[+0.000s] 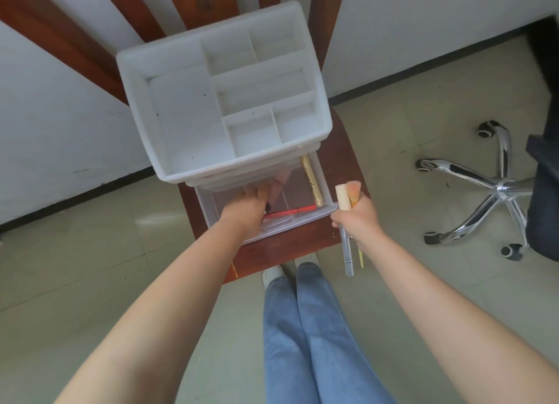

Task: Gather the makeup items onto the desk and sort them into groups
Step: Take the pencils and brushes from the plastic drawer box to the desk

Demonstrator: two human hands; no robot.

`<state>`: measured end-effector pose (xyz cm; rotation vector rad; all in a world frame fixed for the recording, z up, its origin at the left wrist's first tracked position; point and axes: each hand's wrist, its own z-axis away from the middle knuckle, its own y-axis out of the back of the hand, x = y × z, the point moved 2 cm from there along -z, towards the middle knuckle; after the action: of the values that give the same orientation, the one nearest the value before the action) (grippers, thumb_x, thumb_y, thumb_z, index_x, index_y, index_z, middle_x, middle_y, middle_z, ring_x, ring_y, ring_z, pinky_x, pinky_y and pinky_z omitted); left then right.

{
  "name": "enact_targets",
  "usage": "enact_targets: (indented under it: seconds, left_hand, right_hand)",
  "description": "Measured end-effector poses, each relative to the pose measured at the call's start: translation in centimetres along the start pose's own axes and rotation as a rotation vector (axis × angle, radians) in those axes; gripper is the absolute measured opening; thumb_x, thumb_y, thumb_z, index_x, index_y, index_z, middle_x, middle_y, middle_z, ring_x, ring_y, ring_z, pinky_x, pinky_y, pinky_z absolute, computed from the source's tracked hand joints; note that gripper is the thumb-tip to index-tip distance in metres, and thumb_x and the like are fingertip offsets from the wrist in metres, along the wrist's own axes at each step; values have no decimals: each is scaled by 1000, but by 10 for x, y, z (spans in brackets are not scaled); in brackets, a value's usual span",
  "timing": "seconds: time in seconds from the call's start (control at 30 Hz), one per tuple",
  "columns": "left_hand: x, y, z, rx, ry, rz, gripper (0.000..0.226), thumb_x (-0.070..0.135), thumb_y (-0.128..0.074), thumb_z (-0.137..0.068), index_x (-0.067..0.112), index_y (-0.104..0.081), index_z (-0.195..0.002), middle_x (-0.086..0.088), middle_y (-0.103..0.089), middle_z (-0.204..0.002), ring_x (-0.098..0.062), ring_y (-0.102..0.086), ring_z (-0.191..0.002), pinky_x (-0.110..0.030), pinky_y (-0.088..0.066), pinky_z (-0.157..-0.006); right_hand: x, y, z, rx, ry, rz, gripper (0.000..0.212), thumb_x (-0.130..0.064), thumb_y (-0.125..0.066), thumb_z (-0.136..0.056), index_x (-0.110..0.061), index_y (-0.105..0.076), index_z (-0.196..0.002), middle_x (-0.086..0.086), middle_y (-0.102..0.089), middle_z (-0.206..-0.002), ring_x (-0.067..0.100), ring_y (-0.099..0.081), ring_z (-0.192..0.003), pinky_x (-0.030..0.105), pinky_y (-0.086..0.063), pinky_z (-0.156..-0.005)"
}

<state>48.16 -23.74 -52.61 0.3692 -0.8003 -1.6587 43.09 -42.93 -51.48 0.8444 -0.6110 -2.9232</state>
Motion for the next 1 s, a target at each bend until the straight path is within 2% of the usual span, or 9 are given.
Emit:
enact_targets:
  seconds: [0.13,0.3,0.43,0.5,0.6,0.67,0.77,0.87,1.0]
  left_hand:
    - [3,-2,-2,32,3,-62,41,6,-51,-86,9,-37,-125,-16,-52,-118,-35,-55,-101,-39,-45,-72]
    - [2,2,-3,84,-26,-168,28,25,-52,-90,11,-54,-114,-11,-59,-113,-30,-57,-100,-37,-49,-76]
    - [1,2,4,95,-54,-24,31,22,-53,-87,12,-53,-116,-9,-55,-116,-29,-57,-97,-33,-44,-70]
    - [1,2,10,99,-83,47,31,19,-53,-85,14,-54,-115,-9,-62,-107,-29,-58,-90,-28,-39,-63]
    - [2,5,12,160,-7,238,21,19,-51,-86,13,-57,-105,-9,-65,-87,-30,-57,-76,-28,-38,-59]
    - [10,8,5,206,74,282,22,28,-51,-89,12,-59,-102,-10,-65,-89,-28,-57,-73,-29,-42,-59]
    - [29,10,-9,251,140,220,34,36,-53,-88,12,-56,-112,-10,-58,-106,-26,-56,-87,-34,-49,-67]
    - [41,7,-21,300,150,192,37,33,-59,-85,9,-54,-112,-12,-55,-112,-29,-50,-105,-36,-46,-79]
    - [38,5,-28,316,44,147,25,23,-58,-86,9,-52,-105,-12,-59,-105,-29,-54,-96,-32,-39,-68]
  right_hand:
    - [-1,-1,3,10,-5,33,42,6,-59,-74,-14,-50,-110,-7,-46,-73,18,-56,-72,20,-36,-48]
    - [-3,0,7,5,-5,1,42,5,-59,-75,-16,-50,-110,-8,-46,-73,11,-54,-64,19,-35,-48]
    - [-3,2,8,-1,-23,-27,43,4,-60,-76,-11,-50,-115,-7,-46,-73,15,-55,-70,19,-33,-48]
    - [-3,2,8,-8,-36,-37,43,3,-60,-76,-10,-50,-115,-6,-46,-73,14,-54,-69,19,-33,-47]
    - [-3,2,9,-10,-45,-43,42,3,-60,-76,-11,-50,-114,-5,-47,-72,15,-55,-70,19,-32,-47]
    - [-4,1,10,-5,-45,-49,43,3,-60,-76,-12,-49,-114,-6,-46,-73,17,-55,-76,20,-34,-48]
    - [-6,0,10,-16,-42,-52,46,3,-60,-76,-13,-47,-117,-7,-45,-74,19,-57,-80,20,-36,-49]
    - [-5,1,10,-31,-50,-66,44,2,-60,-77,-14,-47,-115,-7,-46,-74,12,-57,-68,19,-34,-46]
    - [0,2,9,-40,-49,-81,43,2,-60,-76,-13,-48,-115,-6,-48,-74,6,-53,-60,15,-36,-40]
